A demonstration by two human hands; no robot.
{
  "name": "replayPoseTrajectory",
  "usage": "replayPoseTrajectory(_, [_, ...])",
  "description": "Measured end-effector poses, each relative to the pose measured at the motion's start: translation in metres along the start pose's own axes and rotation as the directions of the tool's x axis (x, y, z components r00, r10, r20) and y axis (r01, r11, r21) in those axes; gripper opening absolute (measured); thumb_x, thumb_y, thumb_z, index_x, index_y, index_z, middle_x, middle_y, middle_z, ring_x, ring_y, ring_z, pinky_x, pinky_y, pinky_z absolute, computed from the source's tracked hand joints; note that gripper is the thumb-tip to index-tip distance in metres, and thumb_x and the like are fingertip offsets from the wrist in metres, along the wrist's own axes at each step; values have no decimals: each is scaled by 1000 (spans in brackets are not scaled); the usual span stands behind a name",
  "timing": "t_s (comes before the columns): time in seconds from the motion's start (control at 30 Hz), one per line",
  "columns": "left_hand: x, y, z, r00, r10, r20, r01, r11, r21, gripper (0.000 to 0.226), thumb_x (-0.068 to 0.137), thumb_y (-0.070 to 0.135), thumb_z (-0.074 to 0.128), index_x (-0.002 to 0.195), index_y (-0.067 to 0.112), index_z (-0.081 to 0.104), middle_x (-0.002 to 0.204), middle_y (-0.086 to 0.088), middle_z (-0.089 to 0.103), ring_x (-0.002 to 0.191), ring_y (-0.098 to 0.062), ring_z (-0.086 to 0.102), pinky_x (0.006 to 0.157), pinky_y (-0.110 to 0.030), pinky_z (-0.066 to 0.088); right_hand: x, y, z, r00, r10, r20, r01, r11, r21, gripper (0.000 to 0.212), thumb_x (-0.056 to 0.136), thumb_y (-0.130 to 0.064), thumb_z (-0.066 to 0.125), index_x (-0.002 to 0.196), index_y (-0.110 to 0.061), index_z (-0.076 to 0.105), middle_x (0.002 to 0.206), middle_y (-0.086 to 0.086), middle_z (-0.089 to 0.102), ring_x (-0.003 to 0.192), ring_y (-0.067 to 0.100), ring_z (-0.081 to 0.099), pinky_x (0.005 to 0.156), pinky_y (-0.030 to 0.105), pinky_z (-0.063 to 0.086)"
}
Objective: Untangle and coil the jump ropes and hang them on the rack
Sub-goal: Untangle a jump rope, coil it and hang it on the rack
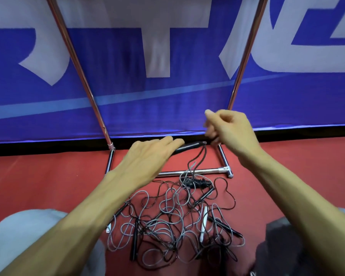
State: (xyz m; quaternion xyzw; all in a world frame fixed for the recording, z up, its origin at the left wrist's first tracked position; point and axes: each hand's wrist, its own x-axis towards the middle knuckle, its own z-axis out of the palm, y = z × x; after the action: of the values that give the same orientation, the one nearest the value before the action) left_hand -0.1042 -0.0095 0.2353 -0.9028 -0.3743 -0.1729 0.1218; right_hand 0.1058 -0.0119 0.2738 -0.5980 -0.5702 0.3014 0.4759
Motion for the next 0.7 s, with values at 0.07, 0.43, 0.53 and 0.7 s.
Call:
replayPoseTrajectory(0.07, [4,3,-3,998,31,-56,-29,999,26,62,68,6,78,121,22,51,79,0,55,56,-25,60,35,-27,27,1,4,5,993,-43,106,57,990,-131,41,85,-58,52,77,-22,69,77,-5,73,81,14,68,84,42,53])
replayPoseTrajectory(0.43, [8,7,-20,934,-353,52,355,901,-248,15,91,40,57,101,30,59,75,6,61,77,-25,58,64,-33,41,1,-2,4,961,25,276,-75,982,175,22,99,-8,42,108,-6,62,43,-7,29,38,9,25,41,22,31])
replayPoseTrajectory(0.53, [9,9,-21,901,-401,165,433,817,-381,13,87,44,63,92,33,59,61,8,54,59,-14,51,57,-29,36,3,1,7,984,-11,177,-31,972,235,22,99,-7,42,106,-8,64,50,-3,30,40,10,26,42,24,27])
replayPoseTrajectory(0.7, [10,8,-21,860,-430,273,506,782,-363,26,89,53,57,79,30,52,59,5,53,55,-16,50,52,-29,32,9,2,2,999,5,50,-17,965,262,22,98,-11,45,98,-14,67,53,-3,33,39,7,29,43,22,26])
